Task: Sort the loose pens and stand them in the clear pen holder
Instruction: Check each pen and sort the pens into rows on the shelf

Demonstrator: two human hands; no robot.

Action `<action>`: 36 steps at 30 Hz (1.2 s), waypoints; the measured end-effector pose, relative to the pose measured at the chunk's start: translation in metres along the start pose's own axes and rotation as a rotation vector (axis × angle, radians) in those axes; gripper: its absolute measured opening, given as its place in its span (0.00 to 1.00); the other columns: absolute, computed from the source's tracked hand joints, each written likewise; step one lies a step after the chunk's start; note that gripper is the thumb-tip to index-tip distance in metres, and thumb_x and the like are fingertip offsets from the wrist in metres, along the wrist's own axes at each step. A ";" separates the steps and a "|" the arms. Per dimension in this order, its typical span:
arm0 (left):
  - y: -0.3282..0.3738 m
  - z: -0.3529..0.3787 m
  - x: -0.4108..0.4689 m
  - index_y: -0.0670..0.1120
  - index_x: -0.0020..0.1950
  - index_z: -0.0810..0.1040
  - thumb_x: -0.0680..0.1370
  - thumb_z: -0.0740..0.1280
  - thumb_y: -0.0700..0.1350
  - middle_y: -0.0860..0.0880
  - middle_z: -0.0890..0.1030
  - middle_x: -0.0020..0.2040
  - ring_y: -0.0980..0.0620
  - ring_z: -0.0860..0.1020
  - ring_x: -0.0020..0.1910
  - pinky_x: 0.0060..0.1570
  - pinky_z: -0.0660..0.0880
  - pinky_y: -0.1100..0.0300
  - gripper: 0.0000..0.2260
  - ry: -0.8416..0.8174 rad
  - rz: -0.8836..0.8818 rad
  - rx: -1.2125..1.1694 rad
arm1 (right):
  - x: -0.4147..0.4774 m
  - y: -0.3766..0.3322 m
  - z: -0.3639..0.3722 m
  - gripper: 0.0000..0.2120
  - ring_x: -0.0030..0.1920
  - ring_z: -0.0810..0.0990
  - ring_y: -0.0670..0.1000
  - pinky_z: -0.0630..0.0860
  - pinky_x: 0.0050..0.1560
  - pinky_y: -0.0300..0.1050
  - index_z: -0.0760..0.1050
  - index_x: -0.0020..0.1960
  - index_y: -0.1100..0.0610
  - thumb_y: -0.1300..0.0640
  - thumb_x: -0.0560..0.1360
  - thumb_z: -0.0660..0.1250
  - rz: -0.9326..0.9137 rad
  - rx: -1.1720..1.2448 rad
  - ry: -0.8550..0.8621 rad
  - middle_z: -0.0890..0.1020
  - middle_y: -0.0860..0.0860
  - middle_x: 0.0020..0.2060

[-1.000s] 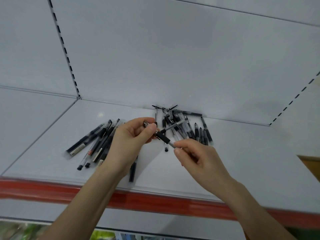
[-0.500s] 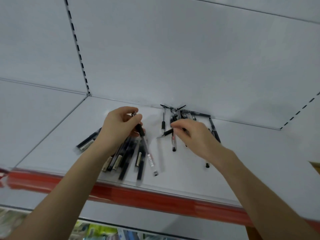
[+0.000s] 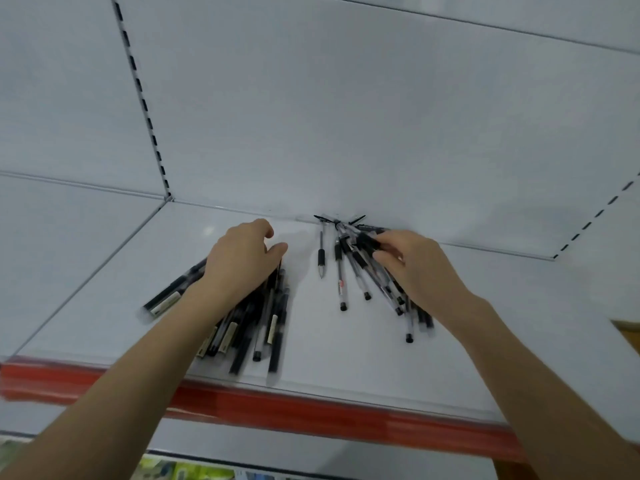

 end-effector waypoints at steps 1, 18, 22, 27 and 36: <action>0.006 0.001 0.004 0.43 0.61 0.73 0.77 0.63 0.49 0.45 0.80 0.52 0.45 0.75 0.52 0.48 0.67 0.58 0.15 -0.004 0.031 0.030 | -0.004 0.004 -0.004 0.10 0.49 0.79 0.54 0.73 0.53 0.47 0.77 0.56 0.59 0.59 0.76 0.64 0.050 0.011 0.003 0.82 0.55 0.47; 0.072 0.077 0.093 0.40 0.52 0.78 0.77 0.59 0.40 0.41 0.78 0.52 0.41 0.76 0.52 0.49 0.72 0.53 0.09 -0.138 0.371 0.298 | -0.062 0.042 -0.030 0.06 0.44 0.80 0.55 0.71 0.44 0.39 0.77 0.50 0.58 0.58 0.75 0.65 0.348 0.166 0.035 0.83 0.56 0.41; 0.072 0.086 0.098 0.37 0.52 0.78 0.75 0.61 0.36 0.40 0.78 0.54 0.41 0.75 0.54 0.51 0.72 0.53 0.09 -0.228 0.347 0.353 | -0.064 0.045 -0.024 0.06 0.45 0.80 0.56 0.74 0.48 0.44 0.77 0.50 0.59 0.58 0.75 0.65 0.349 0.187 0.000 0.83 0.57 0.42; 0.070 0.080 0.096 0.36 0.55 0.76 0.78 0.63 0.44 0.39 0.77 0.56 0.41 0.75 0.56 0.53 0.71 0.53 0.13 -0.347 0.298 0.342 | -0.059 0.042 -0.023 0.07 0.44 0.80 0.56 0.73 0.46 0.43 0.77 0.50 0.60 0.58 0.76 0.65 0.320 0.189 -0.002 0.83 0.57 0.41; 0.062 0.064 0.085 0.37 0.50 0.80 0.75 0.67 0.42 0.43 0.78 0.45 0.47 0.74 0.44 0.44 0.68 0.60 0.09 -0.381 0.233 0.114 | -0.051 0.033 -0.018 0.07 0.44 0.80 0.57 0.72 0.45 0.40 0.77 0.51 0.60 0.58 0.76 0.64 0.296 0.240 -0.023 0.83 0.58 0.42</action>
Point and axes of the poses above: each hand's wrist, its own x-axis towards the middle knuckle, its own z-axis out of the palm, y = z × x, the point moved 5 cm from there along x, towards the middle knuckle
